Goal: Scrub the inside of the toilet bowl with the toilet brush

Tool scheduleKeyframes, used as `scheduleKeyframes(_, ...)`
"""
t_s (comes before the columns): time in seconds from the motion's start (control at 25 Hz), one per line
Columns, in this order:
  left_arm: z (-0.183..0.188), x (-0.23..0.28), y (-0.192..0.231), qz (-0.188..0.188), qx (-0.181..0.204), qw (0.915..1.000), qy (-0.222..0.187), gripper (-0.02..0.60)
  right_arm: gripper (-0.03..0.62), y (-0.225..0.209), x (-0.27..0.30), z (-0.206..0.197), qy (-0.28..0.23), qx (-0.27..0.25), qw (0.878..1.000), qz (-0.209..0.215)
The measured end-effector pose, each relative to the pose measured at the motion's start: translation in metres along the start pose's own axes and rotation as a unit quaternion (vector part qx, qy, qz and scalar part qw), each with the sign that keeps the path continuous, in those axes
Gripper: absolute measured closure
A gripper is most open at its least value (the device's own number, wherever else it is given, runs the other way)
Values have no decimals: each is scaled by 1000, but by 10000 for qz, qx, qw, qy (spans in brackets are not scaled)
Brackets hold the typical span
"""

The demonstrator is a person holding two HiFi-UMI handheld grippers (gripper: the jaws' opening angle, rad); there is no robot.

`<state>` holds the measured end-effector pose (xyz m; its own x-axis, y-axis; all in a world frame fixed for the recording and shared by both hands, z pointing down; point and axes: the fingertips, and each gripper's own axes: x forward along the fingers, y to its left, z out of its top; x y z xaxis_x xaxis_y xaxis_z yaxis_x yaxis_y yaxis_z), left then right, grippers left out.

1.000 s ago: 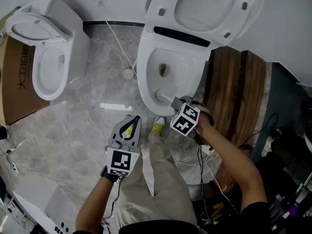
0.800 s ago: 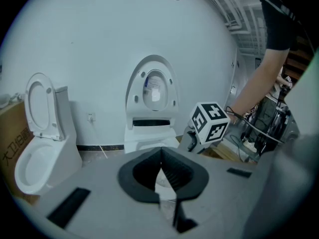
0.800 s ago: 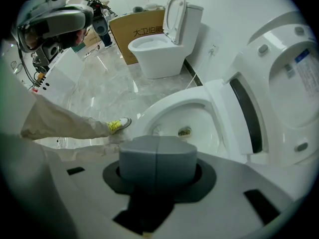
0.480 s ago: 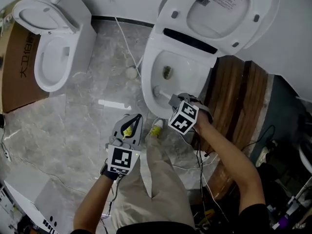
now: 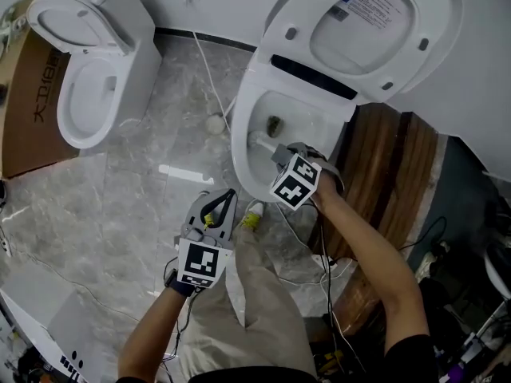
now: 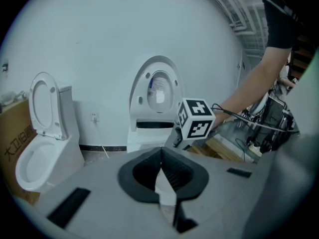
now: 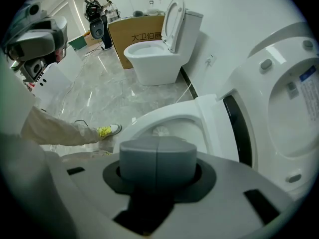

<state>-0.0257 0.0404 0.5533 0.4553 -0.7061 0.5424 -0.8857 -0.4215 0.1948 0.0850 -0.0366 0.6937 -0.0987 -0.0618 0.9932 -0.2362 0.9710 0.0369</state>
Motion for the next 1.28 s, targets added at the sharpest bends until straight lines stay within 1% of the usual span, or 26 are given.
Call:
scheduleKeyframes(0.2, -1, 1, 2, 90, -36, 9999, 43, 571, 447, -26, 0, 12, -104, -3, 9998, -174)
scheduleKeyframes(0.36, -2, 4, 7, 169, -34, 9998, 78, 571, 448, -50, 1, 20, -217, 122, 9990, -384)
scheduleKeyframes(0.52, 1, 8, 9, 219, -69, 9997, 83, 571, 448, -70, 5, 19, -248, 320, 9979, -512)
scheduleKeyframes(0.76, 4, 20, 7, 196, -52, 9997, 110, 571, 448, -101, 10, 11, -286, 586, 9949, -765)
scheduleKeyframes(0.88, 4, 22, 4, 168, -36, 9998, 141, 571, 448, -109, 13, 1, -253, 743, 9934, -836)
scheduleKeyframes(1.04, 7, 22, 3, 167, -28, 9997, 169, 571, 448, -119, 15, -15, -140, 789, 9919, -984)
scheduleKeyframes(1.16, 8, 24, 3, 150, 2, 9997, 190, 571, 448, -124, 16, -24, -134, 900, 9908, -1003)
scheduleKeyframes(1.28, 8, 26, 2, 133, 34, 9997, 205, 571, 448, -122, 15, -33, -85, 773, 9911, -1080)
